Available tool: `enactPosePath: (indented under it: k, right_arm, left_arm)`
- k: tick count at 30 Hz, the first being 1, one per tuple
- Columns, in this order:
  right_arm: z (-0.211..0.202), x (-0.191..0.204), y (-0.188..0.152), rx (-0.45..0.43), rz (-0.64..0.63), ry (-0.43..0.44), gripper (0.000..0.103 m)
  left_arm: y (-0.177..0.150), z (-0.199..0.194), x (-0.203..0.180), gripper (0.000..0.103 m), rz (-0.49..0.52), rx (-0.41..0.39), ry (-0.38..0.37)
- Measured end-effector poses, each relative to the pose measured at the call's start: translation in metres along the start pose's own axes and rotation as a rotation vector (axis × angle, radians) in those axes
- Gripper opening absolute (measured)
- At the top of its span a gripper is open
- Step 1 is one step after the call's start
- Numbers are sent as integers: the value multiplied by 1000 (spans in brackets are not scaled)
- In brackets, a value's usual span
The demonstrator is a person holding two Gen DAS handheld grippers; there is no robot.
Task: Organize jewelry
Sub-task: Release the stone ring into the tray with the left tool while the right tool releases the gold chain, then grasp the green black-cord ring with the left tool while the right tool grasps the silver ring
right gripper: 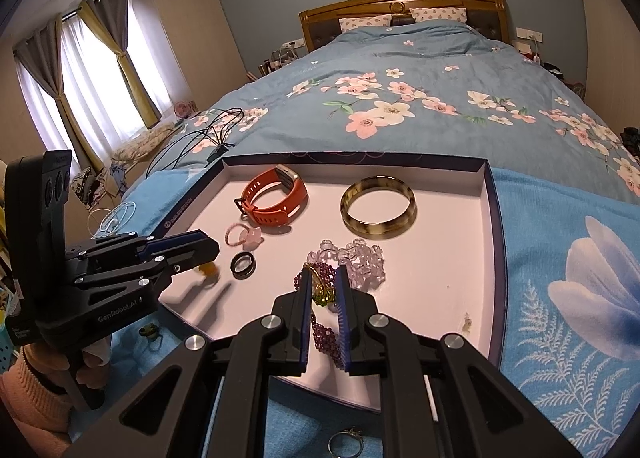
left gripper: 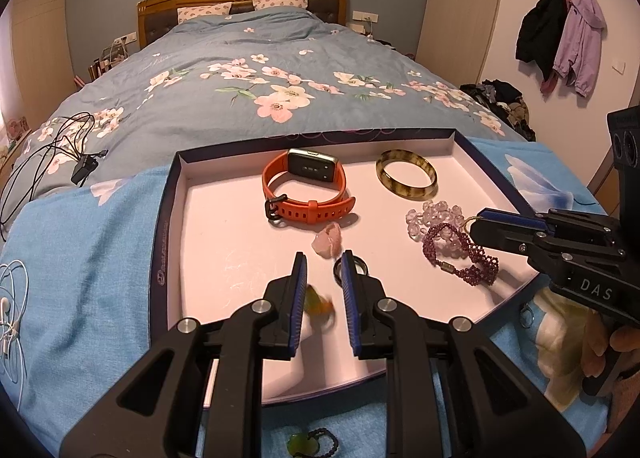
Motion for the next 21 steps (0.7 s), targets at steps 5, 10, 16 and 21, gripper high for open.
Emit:
enactPosePath:
  k: [5, 10, 16, 21]
  right_arm:
    - [-2, -2, -1, 0, 12, -5, 11]
    - [-4, -3, -1, -3, 18, -7, 13]
    - [-20, -3, 0, -31, 29, -9, 29]
    - [-47, 3, -4, -64, 10, -2, 34]
  left_arm:
    - [-2, 0, 2, 23, -1, -3, 1]
    - [-2, -12, 3, 34, -2, -31, -7]
    - [1, -48, 6, 49, 4, -111, -34]
    - [-7, -83, 20, 58, 22, -157, -57]
Point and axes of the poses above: each gripper's, at about its wrist camera, not at the fingertips, and z roughly the way its jaws point, x to its left, y to its top, the point moved 4 cm from there along z, roughly the way its jaws point, and after that the axes turned 14 degrees about -z, right-handed, at the moved point
